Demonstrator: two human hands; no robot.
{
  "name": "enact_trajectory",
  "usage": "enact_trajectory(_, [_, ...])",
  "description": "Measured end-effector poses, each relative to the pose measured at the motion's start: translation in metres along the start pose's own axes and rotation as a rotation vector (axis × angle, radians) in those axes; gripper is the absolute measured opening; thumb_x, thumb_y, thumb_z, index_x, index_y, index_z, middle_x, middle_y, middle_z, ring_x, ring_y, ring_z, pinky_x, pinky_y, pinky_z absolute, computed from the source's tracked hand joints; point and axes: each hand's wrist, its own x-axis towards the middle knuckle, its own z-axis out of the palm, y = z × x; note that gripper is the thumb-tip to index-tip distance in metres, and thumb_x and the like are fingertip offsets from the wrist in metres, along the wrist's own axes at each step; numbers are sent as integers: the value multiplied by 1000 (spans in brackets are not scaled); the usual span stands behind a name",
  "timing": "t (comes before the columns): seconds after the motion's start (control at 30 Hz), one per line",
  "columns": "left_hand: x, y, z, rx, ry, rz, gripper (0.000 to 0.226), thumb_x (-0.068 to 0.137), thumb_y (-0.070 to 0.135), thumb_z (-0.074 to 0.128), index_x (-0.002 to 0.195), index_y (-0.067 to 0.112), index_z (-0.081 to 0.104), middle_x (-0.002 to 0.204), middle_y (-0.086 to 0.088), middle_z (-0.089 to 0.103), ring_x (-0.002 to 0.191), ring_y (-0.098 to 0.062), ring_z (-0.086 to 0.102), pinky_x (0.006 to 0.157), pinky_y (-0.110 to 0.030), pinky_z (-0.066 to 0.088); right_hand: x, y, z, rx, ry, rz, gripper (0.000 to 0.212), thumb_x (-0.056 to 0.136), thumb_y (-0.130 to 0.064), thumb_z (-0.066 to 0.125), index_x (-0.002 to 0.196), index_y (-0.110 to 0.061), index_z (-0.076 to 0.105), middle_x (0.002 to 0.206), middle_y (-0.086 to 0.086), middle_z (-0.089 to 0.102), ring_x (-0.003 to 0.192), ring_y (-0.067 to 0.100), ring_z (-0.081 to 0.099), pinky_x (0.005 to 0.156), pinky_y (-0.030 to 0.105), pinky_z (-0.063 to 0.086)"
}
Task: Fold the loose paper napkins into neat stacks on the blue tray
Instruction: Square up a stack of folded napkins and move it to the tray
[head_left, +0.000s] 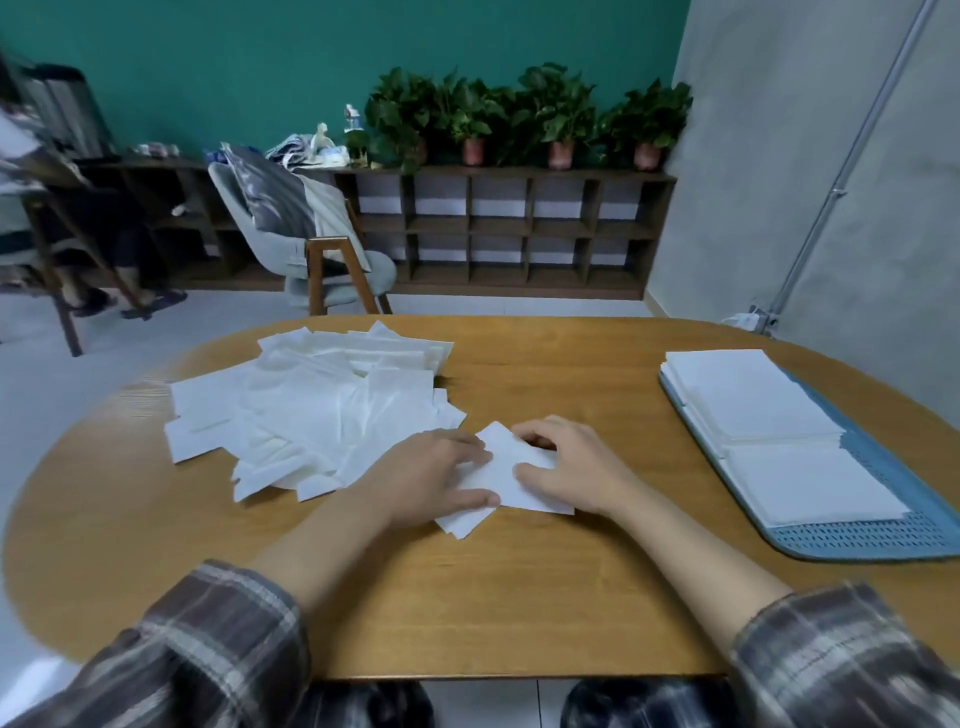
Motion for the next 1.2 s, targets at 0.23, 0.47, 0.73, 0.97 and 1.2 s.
enact_trajectory(0.23, [32, -3, 3, 174, 60, 70, 86, 77, 87, 32, 120, 25, 74, 119, 7, 74, 113, -18, 62, 96, -36, 48, 11, 18, -2, 156, 120, -31, 49, 78, -28, 60, 126, -34, 72, 127, -25, 65, 121, -6, 57, 99, 14, 41])
enact_trajectory(0.47, [46, -24, 23, -195, 356, 166, 44, 105, 49, 49, 78, 17, 65, 61, 1, 53, 63, -22, 49, 68, -38, 44, 40, 20, 0, 473, 200, -153, 28, 93, -35, 62, 106, -18, 79, 110, -7, 79, 114, 14, 70, 106, 39, 50])
enact_trajectory(0.73, [44, -21, 18, -676, 474, -74, 9, 101, 28, 71, 103, 33, 77, 95, 20, 76, 93, -4, 69, 73, -15, 47, 37, 13, 2, 449, 142, -162, 52, 76, -54, 87, 122, -36, 72, 117, -16, 75, 119, 8, 67, 100, 35, 53])
enact_trajectory(0.97, [45, -17, 16, -800, 561, -182, 9, 94, 32, 79, 102, 35, 80, 81, 26, 70, 63, 0, 52, 62, -12, 40, 36, 12, -2, 656, 179, -155, 68, 76, -24, 95, 137, -29, 65, 122, -4, 76, 118, 17, 69, 100, 35, 57])
enact_trajectory(1.2, [40, -15, 17, -762, 590, -170, 27, 94, 36, 79, 118, 44, 70, 81, -9, 64, 73, -19, 61, 69, -38, 54, 39, 14, 1, 757, 219, -149, 49, 95, 0, 74, 131, -31, 63, 113, 2, 75, 103, 21, 72, 85, 40, 60])
